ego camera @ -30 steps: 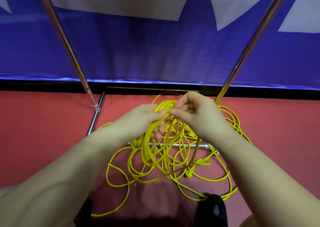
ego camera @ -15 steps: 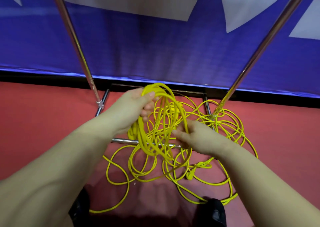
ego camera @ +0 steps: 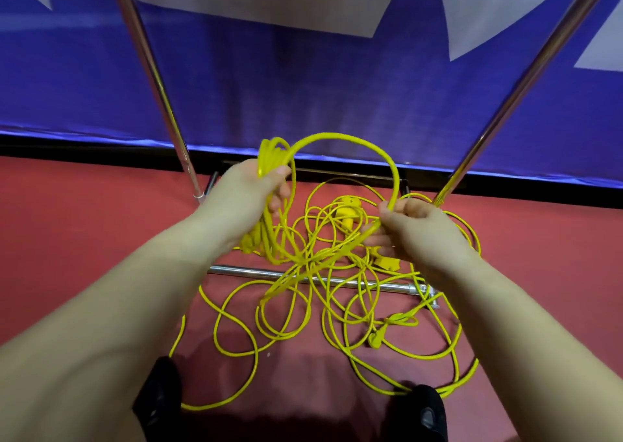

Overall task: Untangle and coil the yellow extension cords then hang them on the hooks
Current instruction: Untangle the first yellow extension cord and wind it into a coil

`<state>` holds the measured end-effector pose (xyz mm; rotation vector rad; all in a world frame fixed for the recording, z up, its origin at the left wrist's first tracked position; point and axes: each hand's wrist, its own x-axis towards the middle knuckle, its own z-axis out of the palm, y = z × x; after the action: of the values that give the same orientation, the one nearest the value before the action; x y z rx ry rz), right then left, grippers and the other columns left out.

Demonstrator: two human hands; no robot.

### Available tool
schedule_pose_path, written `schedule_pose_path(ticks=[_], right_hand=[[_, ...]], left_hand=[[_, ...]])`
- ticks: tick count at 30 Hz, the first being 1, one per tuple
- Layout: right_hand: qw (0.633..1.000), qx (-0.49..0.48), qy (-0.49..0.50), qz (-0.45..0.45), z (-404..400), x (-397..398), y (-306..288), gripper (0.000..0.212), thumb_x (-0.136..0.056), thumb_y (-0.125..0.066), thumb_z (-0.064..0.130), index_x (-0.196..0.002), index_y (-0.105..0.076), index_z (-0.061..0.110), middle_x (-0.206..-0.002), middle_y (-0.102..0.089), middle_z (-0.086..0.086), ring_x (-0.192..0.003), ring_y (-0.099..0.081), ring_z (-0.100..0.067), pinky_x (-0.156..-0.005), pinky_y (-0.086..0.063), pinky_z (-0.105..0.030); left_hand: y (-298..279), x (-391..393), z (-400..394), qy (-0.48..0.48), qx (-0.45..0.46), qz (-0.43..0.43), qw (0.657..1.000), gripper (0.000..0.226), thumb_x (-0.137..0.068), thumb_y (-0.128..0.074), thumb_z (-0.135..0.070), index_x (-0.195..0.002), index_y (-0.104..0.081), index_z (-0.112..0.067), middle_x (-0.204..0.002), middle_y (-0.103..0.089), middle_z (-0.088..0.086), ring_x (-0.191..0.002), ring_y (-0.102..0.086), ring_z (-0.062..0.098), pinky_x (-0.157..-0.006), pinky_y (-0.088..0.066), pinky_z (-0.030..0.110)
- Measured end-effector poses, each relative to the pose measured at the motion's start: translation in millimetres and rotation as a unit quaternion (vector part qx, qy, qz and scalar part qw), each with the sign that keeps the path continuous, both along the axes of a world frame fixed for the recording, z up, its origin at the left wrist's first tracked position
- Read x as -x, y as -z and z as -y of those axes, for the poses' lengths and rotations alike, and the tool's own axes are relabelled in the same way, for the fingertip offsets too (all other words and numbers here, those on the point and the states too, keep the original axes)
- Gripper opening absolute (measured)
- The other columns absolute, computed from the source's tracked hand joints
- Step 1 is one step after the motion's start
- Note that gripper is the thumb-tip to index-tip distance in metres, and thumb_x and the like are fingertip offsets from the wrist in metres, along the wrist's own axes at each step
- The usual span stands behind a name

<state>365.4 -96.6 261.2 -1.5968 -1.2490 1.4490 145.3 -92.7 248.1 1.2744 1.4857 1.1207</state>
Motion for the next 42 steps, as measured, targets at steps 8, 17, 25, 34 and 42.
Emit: schedule_pose_path(ticks=[8, 17, 25, 34, 42], right_hand=[[0.922, 0.159, 0.120, -0.331, 0, 6, -30, 0.022, -0.097, -0.045, 0.017, -0.085, -0.056, 0.001, -0.057, -0.069, -0.008, -0.049, -0.068, -0.014, -0.042, -0.052, -0.020], [0.891, 0.102, 0.199, -0.396, -3, 2, -30, 0.020, -0.095, -0.049, 0.016, -0.087, -0.054, -0.001, -0.065, -0.069, -0.013, -0.052, -0.069, -0.019, -0.049, -0.056, -0.025], [0.957, -0.088, -0.208, 0.179, 27, 23, 1, 0.024, -0.082, -0.067, 0.039, -0.082, -0.060, 0.017, -0.068, -0.064, 0.001, -0.059, -0.055, -0.010, -0.063, -0.046, -0.027], [0.909, -0.277, -0.127, 0.286, 23, 18, -4, 0.019, -0.088, -0.058, 0.037, -0.084, -0.061, 0.019, -0.065, -0.061, 0.006, -0.067, -0.058, -0.018, -0.062, -0.042, -0.029], [0.891, -0.173, -0.220, 0.358, 18, -2, 12, 0.016, -0.090, -0.059, 0.027, -0.092, -0.044, 0.024, -0.075, -0.053, 0.009, -0.076, -0.057, -0.020, -0.064, -0.036, -0.025]], left_hand=[[-8, -31, 25, 0.175, 0.071, -0.030, 0.981, 0.017, -0.096, -0.048, -0.023, -0.099, -0.061, -0.013, -0.097, -0.072, 0.011, -0.087, -0.068, 0.023, -0.071, -0.055, 0.035], [-11, -47, 33, 0.226, 0.103, 0.041, 0.968, 0.015, -0.097, -0.043, -0.012, -0.086, -0.051, -0.017, -0.065, -0.070, -0.003, -0.065, -0.069, 0.010, -0.061, -0.053, 0.029], [-17, -45, 24, 0.038, 0.111, 0.261, 0.958, 0.017, -0.098, -0.041, -0.013, -0.088, -0.054, -0.010, -0.065, -0.071, 0.003, -0.059, -0.069, 0.015, -0.054, -0.056, 0.031], [-23, -37, 15, -0.045, 0.072, 0.275, 0.958, 0.020, -0.099, -0.038, -0.012, -0.091, -0.055, -0.005, -0.063, -0.071, 0.001, -0.060, -0.070, 0.014, -0.060, -0.059, 0.027], [-20, -7, 5, -0.121, 0.082, 0.220, 0.964, 0.018, -0.100, -0.038, -0.016, -0.090, -0.052, -0.009, -0.081, -0.065, 0.008, -0.054, -0.068, 0.010, -0.053, -0.056, 0.022]])
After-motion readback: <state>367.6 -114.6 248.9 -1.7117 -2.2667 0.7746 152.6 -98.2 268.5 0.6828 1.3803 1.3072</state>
